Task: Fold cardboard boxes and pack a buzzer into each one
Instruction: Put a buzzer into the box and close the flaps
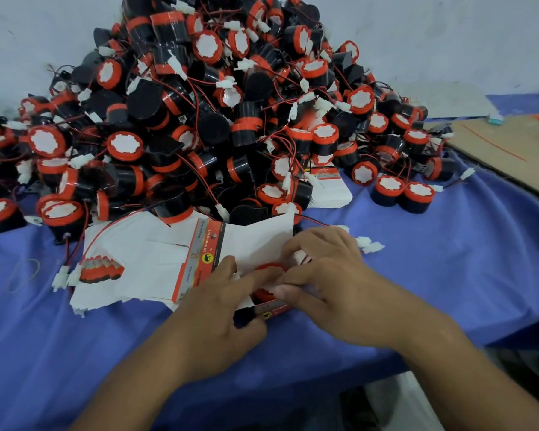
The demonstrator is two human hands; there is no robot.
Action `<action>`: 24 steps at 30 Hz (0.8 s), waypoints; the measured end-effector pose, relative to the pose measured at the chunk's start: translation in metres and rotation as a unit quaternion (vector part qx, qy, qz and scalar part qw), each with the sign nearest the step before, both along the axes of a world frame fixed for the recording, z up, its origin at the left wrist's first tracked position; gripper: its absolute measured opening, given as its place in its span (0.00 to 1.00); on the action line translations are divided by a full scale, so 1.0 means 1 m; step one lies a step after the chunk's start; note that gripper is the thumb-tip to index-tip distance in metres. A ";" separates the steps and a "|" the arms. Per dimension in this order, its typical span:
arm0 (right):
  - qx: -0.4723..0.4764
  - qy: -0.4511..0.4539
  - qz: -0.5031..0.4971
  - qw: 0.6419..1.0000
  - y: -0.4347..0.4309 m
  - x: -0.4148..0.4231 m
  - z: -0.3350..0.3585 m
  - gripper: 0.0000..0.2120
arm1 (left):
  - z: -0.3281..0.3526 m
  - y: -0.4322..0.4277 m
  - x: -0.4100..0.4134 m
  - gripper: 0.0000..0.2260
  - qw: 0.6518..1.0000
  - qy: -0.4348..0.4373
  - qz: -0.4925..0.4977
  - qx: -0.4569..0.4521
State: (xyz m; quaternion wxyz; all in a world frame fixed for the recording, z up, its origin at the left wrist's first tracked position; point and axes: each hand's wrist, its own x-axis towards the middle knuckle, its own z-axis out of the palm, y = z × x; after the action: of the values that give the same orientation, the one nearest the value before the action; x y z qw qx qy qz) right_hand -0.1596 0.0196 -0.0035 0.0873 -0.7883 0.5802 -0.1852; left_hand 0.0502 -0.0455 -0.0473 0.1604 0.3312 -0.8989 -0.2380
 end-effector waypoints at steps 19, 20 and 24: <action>-0.026 -0.307 -0.093 0.947 0.007 -0.031 0.022 0.04 | 0.000 -0.001 -0.005 0.21 0.999 -0.009 0.032 -0.001; -0.014 -0.319 -0.075 0.945 0.007 -0.028 0.020 0.06 | 0.000 -0.001 -0.004 0.20 0.999 -0.006 0.033 0.000; -0.033 -0.175 -0.045 0.983 0.001 -0.017 0.010 0.08 | 0.002 0.000 -0.004 0.20 1.000 -0.004 0.026 0.001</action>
State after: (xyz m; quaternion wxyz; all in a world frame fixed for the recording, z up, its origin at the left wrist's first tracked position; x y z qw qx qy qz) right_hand -0.1767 0.0207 0.0060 0.1527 -0.7196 0.5840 -0.3432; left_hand 0.0465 -0.0457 -0.0455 0.1625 0.3556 -0.8905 -0.2328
